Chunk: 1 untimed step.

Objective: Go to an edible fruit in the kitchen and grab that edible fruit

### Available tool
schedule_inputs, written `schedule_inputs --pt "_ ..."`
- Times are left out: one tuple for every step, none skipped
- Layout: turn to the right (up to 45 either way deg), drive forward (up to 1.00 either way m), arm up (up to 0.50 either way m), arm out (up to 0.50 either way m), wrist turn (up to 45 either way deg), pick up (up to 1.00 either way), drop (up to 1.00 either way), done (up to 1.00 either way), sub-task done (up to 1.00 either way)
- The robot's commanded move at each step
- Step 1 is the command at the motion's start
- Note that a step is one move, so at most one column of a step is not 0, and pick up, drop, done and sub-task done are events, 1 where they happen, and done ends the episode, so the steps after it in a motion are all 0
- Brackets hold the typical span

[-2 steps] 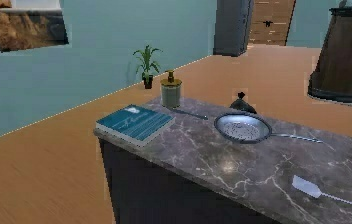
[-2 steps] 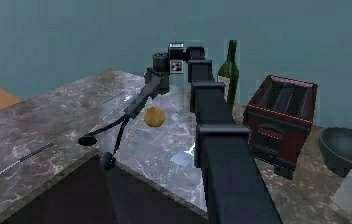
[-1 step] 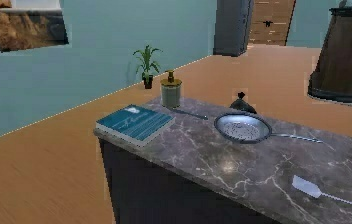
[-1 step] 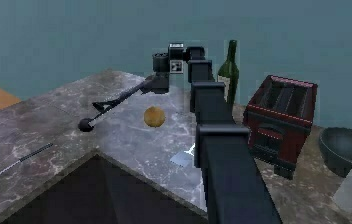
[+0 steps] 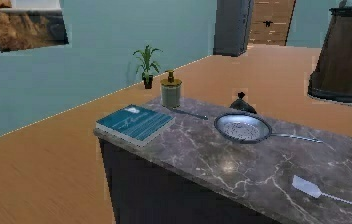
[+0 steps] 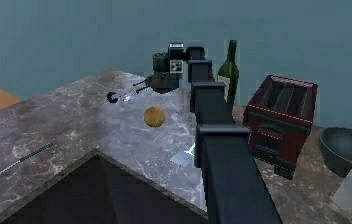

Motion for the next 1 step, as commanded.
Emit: schedule_inputs --pt "0.0 0.0 0.0 0.0 30.0 0.0 0.0 0.0 0.0"
